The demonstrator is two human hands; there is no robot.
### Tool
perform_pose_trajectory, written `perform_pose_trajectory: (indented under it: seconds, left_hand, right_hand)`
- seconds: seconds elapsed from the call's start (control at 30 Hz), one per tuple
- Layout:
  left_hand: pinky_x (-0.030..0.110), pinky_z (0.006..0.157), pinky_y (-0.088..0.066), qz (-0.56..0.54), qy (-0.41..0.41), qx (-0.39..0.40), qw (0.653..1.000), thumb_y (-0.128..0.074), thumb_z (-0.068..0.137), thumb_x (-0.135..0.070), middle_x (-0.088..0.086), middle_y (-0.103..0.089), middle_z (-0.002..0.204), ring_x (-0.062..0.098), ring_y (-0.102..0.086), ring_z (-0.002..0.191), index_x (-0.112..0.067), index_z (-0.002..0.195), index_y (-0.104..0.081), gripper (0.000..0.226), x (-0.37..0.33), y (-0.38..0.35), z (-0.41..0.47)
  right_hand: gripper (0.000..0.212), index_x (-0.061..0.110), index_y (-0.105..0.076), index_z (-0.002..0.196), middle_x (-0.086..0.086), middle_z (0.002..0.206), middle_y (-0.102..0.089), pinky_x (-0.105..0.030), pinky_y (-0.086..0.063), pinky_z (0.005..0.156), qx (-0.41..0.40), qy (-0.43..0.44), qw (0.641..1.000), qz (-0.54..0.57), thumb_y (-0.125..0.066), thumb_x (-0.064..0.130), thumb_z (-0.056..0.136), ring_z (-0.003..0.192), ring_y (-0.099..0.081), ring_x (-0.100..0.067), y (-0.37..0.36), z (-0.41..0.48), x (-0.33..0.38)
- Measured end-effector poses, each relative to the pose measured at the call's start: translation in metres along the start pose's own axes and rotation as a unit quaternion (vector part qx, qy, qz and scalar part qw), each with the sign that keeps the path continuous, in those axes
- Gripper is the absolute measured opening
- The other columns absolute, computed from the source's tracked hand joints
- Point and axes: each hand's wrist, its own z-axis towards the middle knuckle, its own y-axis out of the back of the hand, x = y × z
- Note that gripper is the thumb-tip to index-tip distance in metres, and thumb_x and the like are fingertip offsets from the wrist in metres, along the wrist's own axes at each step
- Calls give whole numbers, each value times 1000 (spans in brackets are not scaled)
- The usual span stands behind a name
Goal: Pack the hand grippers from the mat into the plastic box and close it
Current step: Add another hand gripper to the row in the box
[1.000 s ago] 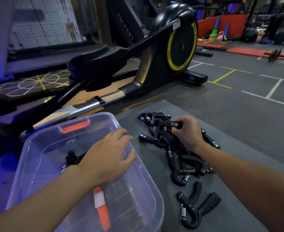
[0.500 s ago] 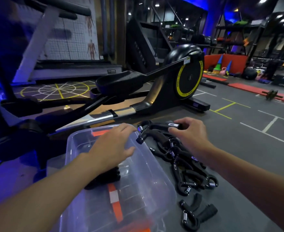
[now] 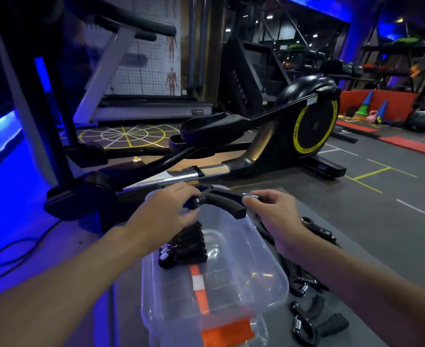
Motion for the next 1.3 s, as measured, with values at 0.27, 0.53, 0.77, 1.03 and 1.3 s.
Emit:
perform_pose_trajectory:
  seconds: [0.27,0.53,0.77,1.03,1.3]
  left_hand:
    - [26,77,-47,-3,4,-57,998,-70,86,-12,-9,-61,90,9,-58,83,-15,104,-66,20,-3,19,-2]
    - [25,77,-48,-62,54,-60,995,-66,90,-17,-8,-62,90,12,-59,84,-18,100,-64,11,6,18,-1]
    - [30,76,-50,-71,73,-44,994,-66,90,-23,-9,-63,87,9,-59,81,-21,98,-64,9,14,11,2]
    - [24,69,-50,-91,98,-25,991,-64,92,-25,-11,-63,79,6,-59,72,-26,95,-63,4,17,3,3]
    - [34,72,-53,-85,122,-1,989,-64,91,-27,-10,-64,77,9,-59,70,-28,95,-62,5,29,1,-3]
  right_hand:
    - [8,11,-72,90,-11,73,-66,-21,-48,58,15,39,999,16,-74,16,84,64,-55,-12,-15,-3,9]
    - [36,52,-54,103,17,101,-62,-38,-45,90,46,175,957,-227,-75,35,78,106,-55,-13,-18,6,7]
    - [27,35,-66,102,3,94,-66,-28,-56,73,92,194,963,-161,-74,16,84,79,-65,-13,-22,11,10]
    - [29,32,-66,93,6,100,-64,-34,-56,87,131,210,949,-193,-69,5,86,92,-66,-14,-29,11,6]
    - [20,24,-70,89,4,76,-65,-16,-44,60,121,147,962,-196,-72,6,83,67,-60,-10,-44,21,-8]
